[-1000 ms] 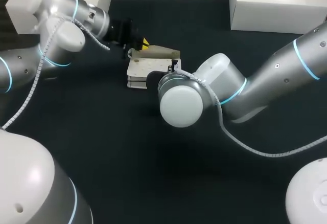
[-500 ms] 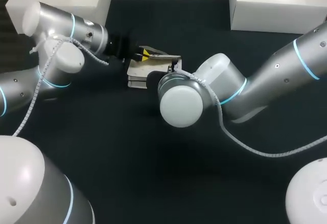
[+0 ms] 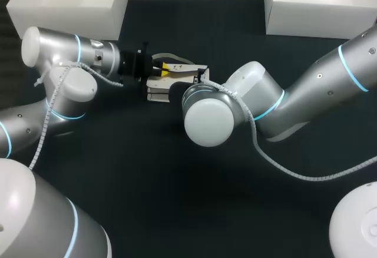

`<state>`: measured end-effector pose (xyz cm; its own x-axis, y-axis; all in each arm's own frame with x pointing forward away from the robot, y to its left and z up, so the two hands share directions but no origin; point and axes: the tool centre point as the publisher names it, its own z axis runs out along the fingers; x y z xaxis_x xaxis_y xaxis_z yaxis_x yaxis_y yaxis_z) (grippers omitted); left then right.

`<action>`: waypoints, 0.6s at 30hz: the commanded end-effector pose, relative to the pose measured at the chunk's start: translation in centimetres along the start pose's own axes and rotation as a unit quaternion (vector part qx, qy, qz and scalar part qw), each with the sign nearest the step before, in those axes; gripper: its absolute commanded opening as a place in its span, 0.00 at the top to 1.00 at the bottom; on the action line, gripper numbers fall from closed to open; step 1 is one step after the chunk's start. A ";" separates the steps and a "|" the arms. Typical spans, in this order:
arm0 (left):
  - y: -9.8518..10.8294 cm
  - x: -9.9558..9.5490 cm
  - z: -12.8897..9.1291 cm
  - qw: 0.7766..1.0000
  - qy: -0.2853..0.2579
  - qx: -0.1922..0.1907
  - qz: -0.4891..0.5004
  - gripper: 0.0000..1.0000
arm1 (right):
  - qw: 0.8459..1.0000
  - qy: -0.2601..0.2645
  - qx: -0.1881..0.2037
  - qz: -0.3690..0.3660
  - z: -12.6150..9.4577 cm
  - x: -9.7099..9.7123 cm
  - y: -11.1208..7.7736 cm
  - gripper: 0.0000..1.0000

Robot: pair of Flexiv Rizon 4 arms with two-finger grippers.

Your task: Pick up the bag, open it, inspect its contents, close it, and place it on the opposite side

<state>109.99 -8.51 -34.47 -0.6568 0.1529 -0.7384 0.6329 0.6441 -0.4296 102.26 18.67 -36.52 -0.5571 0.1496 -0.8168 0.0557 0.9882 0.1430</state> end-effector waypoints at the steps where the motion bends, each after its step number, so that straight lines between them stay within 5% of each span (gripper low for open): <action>1: 0.2 0.0 -0.1 1.000 -0.023 0.001 -0.001 1.00 | 0.997 -0.063 -0.034 0.000 0.1 0.4 -0.3 1.00; 6: 0.0 -0.9 -0.5 1.000 -0.026 -0.002 0.000 0.71 | 0.997 -0.063 -0.034 0.000 0.1 0.4 -0.3 1.00; 14: -0.3 -2.3 -0.6 1.000 -0.021 0.000 0.003 0.89 | 0.997 -0.063 -0.034 0.000 0.1 0.4 -0.3 1.00; 18: -0.6 -2.6 -0.5 1.000 -0.019 -0.001 0.006 0.91 | 0.997 -0.063 -0.034 0.000 0.1 0.4 -0.3 1.00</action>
<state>110.87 -8.76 -32.12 -0.6312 0.1287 -0.7649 0.6396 0.6443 -0.4193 102.25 18.67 -36.53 -0.5572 0.1495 -0.8168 0.0557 0.9882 0.1428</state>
